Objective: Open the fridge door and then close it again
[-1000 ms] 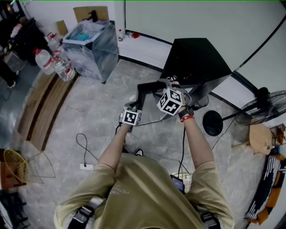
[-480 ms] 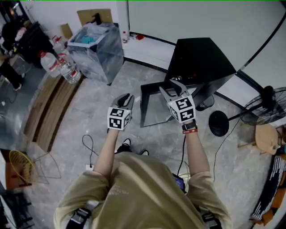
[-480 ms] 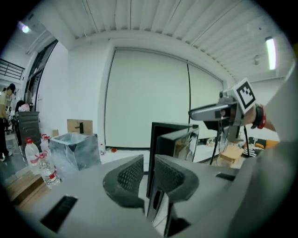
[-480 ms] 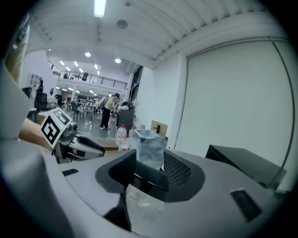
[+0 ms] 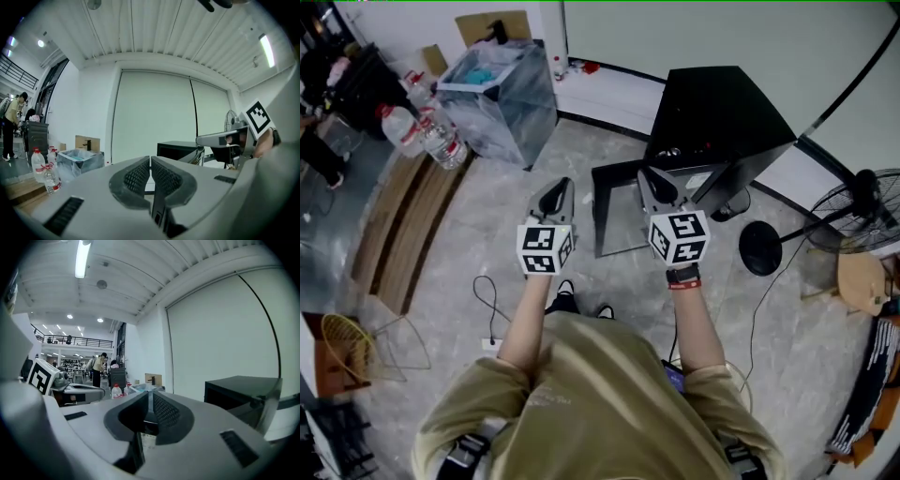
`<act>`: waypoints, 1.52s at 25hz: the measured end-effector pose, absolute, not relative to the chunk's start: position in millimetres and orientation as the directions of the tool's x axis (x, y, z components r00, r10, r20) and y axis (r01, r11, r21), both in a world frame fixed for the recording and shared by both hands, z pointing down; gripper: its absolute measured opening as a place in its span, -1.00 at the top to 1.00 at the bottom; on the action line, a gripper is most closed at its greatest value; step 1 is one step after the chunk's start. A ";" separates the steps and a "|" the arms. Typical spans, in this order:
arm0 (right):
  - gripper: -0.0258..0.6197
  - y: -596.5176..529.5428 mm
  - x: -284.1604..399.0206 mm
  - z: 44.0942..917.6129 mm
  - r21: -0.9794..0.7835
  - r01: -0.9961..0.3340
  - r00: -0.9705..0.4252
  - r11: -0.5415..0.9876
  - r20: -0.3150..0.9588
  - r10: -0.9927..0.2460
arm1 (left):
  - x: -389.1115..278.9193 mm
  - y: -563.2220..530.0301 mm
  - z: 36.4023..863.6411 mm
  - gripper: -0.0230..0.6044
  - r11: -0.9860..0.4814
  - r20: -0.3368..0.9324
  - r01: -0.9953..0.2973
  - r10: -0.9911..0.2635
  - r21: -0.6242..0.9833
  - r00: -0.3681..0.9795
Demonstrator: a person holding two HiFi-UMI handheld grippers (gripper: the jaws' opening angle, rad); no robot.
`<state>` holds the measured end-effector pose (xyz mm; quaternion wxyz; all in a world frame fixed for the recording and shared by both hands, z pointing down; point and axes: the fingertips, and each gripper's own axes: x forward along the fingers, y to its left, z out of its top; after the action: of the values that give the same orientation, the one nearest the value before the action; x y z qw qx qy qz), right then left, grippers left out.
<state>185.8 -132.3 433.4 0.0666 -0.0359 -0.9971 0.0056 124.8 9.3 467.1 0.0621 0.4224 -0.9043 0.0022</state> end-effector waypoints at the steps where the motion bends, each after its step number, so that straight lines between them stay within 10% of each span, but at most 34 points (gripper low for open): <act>1: 0.78 -130.5 186.7 434.2 -0.022 0.070 -0.989 0.997 0.130 0.072 | 125.5 8.9 465.3 0.84 0.644 0.111 -0.763 -0.763 0.050 -0.637; 20: 0.83 -110.8 176.5 455.8 0.207 0.296 -0.921 0.932 0.320 0.221 | 133.7 8.7 499.8 0.85 0.645 0.202 -0.760 -0.756 0.075 -0.622; 38: 0.27 -81.3 136.8 513.7 0.467 0.698 -0.683 0.543 0.663 0.307 | 143.6 -15.1 619.6 0.64 0.514 0.452 -0.848 -0.792 0.130 -0.411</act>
<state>136.8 -81.3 513.7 0.2621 -0.2997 -0.8383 -0.3725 143.6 -15.1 619.6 0.2351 0.4892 -0.8378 0.0596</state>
